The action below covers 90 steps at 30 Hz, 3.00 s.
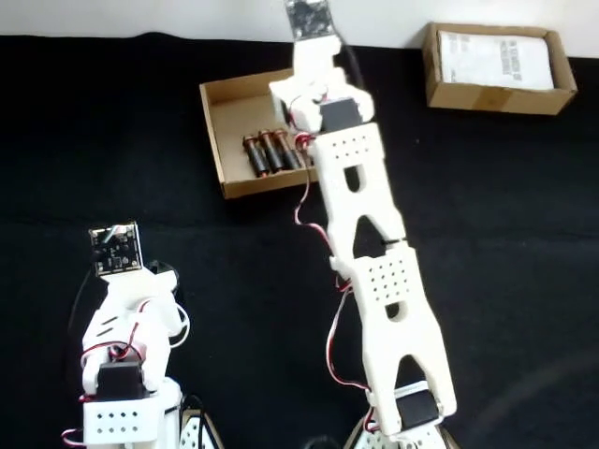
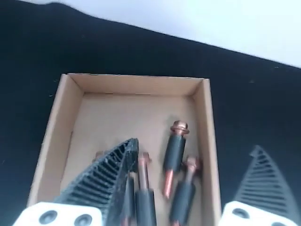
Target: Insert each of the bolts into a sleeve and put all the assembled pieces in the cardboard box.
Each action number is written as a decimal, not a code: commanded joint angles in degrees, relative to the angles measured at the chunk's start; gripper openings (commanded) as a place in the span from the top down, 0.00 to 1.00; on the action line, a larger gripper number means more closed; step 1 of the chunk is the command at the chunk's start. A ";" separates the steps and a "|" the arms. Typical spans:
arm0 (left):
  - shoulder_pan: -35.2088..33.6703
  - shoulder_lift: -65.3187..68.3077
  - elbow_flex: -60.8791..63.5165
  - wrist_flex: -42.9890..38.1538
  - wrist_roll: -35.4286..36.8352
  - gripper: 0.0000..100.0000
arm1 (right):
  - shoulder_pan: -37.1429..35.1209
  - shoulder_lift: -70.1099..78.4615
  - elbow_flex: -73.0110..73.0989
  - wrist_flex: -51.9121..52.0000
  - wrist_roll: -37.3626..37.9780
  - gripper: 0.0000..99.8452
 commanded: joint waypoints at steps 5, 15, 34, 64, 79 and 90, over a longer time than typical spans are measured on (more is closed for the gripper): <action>-0.22 -2.07 1.01 0.00 -0.09 0.98 | 4.00 -15.08 -12.97 14.55 0.70 0.65; -0.22 -1.98 1.01 0.00 -0.09 0.98 | 5.23 -33.54 -12.79 26.68 0.70 0.65; -0.31 7.16 1.45 -8.18 -0.09 0.98 | 6.55 -84.18 35.91 26.59 0.70 0.65; -0.31 7.16 1.45 -0.35 -0.09 0.98 | 6.73 -145.27 142.11 1.01 0.62 0.65; -0.40 7.60 1.45 3.25 -0.09 0.98 | 17.36 -150.37 178.42 -17.54 0.70 0.65; -0.40 7.08 1.10 13.10 0.00 0.98 | 17.45 -150.37 183.52 -12.62 0.44 0.65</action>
